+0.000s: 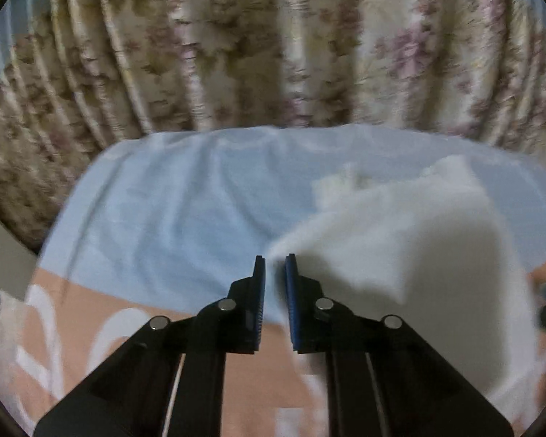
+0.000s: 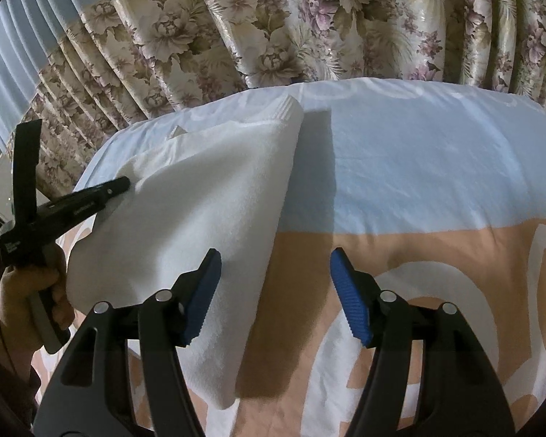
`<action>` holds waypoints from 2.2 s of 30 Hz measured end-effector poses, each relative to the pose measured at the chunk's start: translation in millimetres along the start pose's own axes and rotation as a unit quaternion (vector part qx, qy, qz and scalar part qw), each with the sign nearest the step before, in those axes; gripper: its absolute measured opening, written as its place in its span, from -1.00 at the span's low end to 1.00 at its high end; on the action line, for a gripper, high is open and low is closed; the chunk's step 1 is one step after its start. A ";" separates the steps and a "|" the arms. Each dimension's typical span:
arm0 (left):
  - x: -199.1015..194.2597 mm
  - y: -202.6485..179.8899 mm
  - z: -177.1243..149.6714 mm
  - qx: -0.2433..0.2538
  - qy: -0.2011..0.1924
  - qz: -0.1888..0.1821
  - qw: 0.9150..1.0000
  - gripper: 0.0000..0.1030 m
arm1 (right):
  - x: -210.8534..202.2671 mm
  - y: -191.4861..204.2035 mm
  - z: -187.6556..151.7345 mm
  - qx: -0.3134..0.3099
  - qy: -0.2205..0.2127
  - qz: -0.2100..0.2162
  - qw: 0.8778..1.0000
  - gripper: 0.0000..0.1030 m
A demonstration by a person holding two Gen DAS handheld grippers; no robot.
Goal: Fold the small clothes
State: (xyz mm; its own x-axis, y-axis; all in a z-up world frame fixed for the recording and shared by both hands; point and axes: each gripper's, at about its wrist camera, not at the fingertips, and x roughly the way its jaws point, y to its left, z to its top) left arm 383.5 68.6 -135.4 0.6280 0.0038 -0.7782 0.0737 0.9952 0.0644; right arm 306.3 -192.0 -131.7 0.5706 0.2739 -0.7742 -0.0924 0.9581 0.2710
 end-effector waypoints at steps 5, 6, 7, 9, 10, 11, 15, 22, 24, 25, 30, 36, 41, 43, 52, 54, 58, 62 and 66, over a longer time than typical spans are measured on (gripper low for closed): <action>15.7 21.3 -24.3 -0.036 0.024 -0.022 0.999 -0.73 | 6.5 2.8 5.0 0.000 0.000 -0.001 1.000 0.24; 12.9 26.2 -25.0 -0.044 0.022 -0.028 0.998 -0.73 | 8.2 3.3 7.0 0.001 -0.001 0.000 1.000 0.25; 9.5 30.2 -24.4 -0.051 0.019 -0.034 0.998 -0.71 | 8.8 3.9 8.6 0.000 -0.002 -0.002 1.000 0.25; -1.8 37.9 -23.3 -0.066 0.010 -0.045 0.997 0.05 | 9.2 4.3 12.0 -0.003 -0.004 -0.004 1.000 0.26; -10.9 42.0 -23.3 -0.073 -0.001 -0.050 0.996 0.21 | 9.2 4.6 13.3 -0.004 -0.004 -0.005 1.000 0.27; -18.8 43.0 -21.9 -0.078 -0.011 -0.055 0.995 0.35 | 9.0 4.7 14.3 -0.005 -0.005 -0.006 1.000 0.28; -40.2 44.3 -16.9 -0.097 -0.027 -0.090 0.991 0.65 | 9.8 6.8 15.7 -0.006 -0.005 -0.007 1.000 0.29; -22.6 20.0 -18.8 -0.100 0.016 -0.120 0.988 0.65 | 11.4 8.8 17.3 -0.004 -0.003 -0.007 1.000 0.30; -13.6 17.5 -24.1 -0.120 0.033 -0.130 0.984 0.68 | 12.0 8.9 17.3 -0.005 -0.003 -0.007 1.000 0.31; -12.1 16.7 -26.5 -0.129 0.035 -0.132 0.982 0.71 | 12.7 8.9 17.5 -0.004 -0.003 -0.006 1.000 0.32; -2.2 15.7 -33.6 -0.162 0.050 -0.125 0.978 0.97 | 23.6 10.6 17.1 0.003 0.000 0.008 1.000 0.35; -4.1 5.4 -40.3 -0.177 0.040 -0.094 0.979 0.97 | 39.1 10.3 11.9 0.034 0.005 0.049 0.998 0.38; -6.0 -5.9 -44.9 -0.179 0.028 -0.078 0.980 0.97 | 54.5 12.8 6.5 0.052 0.011 0.070 0.996 0.49; -5.1 -8.0 -43.9 -0.176 0.022 -0.076 0.981 0.88 | 59.6 14.0 5.1 0.056 0.011 0.074 0.996 0.46; -23.7 -34.8 -41.0 -0.163 -0.009 -0.097 0.982 -0.38 | 55.8 14.6 1.8 0.047 -0.016 0.089 0.995 -0.23; -26.6 -34.4 -40.6 -0.164 -0.013 -0.100 0.981 -0.43 | 53.8 15.2 1.8 0.044 -0.020 0.092 0.995 -0.29; -34.5 -33.9 -37.8 -0.169 -0.019 -0.112 0.979 -0.46 | 47.6 22.1 3.8 0.017 -0.034 0.082 0.996 -0.33; -46.6 -46.6 -34.5 -0.158 -0.026 -0.116 0.980 -0.47 | 34.8 24.2 7.3 0.005 -0.052 0.081 0.995 -0.34; -57.7 -70.1 -31.9 -0.147 -0.029 -0.126 0.981 -0.46 | 12.8 18.7 10.5 -0.017 -0.069 0.066 0.995 -0.34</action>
State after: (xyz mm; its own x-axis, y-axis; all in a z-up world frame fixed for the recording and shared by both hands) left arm 317.5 1.7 -114.9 0.6616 -0.2433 -0.7093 0.0109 0.9489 -0.3153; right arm 320.4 -171.4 -130.5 0.6586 0.3857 -0.6461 -0.1996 0.9174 0.3442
